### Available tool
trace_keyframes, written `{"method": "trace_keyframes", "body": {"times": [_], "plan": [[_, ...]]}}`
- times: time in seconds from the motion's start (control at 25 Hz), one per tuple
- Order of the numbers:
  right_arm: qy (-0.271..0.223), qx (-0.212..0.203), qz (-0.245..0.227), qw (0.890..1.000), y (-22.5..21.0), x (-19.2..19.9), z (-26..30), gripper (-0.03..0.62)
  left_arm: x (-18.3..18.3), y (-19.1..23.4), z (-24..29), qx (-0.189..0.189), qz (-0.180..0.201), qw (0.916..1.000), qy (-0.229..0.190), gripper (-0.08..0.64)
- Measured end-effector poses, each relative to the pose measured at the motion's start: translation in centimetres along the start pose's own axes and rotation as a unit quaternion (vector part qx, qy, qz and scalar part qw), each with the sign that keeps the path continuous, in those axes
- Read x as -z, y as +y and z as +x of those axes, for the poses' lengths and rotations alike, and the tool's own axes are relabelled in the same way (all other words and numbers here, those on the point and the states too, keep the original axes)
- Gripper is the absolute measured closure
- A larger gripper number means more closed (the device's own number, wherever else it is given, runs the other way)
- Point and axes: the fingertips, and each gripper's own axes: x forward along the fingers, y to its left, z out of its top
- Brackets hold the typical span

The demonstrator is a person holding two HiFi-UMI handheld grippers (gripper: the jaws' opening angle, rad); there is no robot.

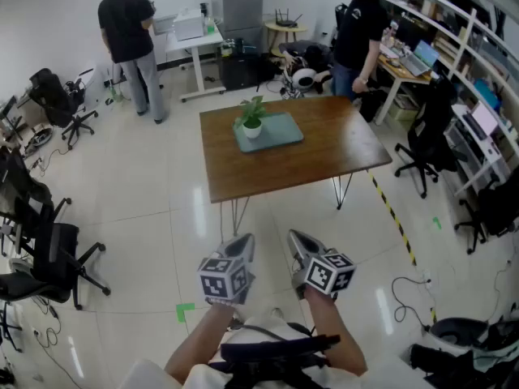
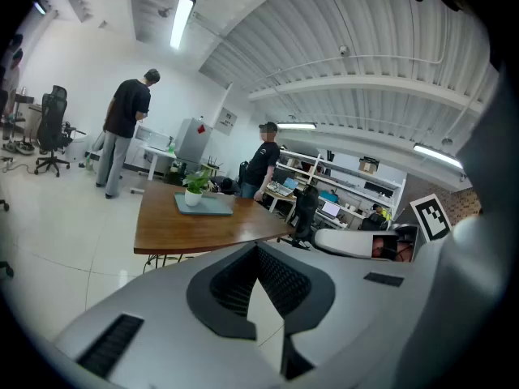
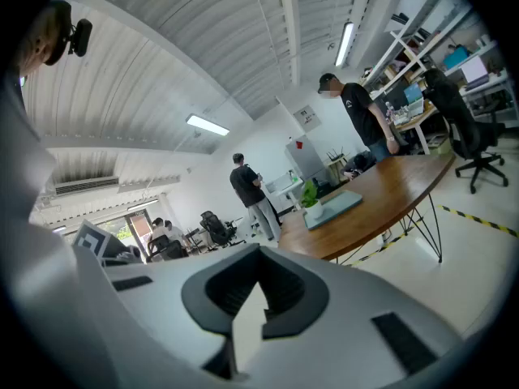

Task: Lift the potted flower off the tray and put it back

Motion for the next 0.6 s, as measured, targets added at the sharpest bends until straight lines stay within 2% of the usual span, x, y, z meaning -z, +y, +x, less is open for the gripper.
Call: {"method": "trace_keyframes", "body": {"times": [0.28,0.6], "plan": [[0.000,-0.002,-0.002,1.000,-1.4,-0.6,-0.5,0.584,-0.2,-1.1,1.2,-0.001,0.000,1.0000,-0.008,0.565],[-0.004,-0.015,0.004,1.000,-3.6,-1.6,-0.7,0.584,0.2,-1.8,2.7,-0.019,0.000,0.9998,-0.011,0.565]]}}
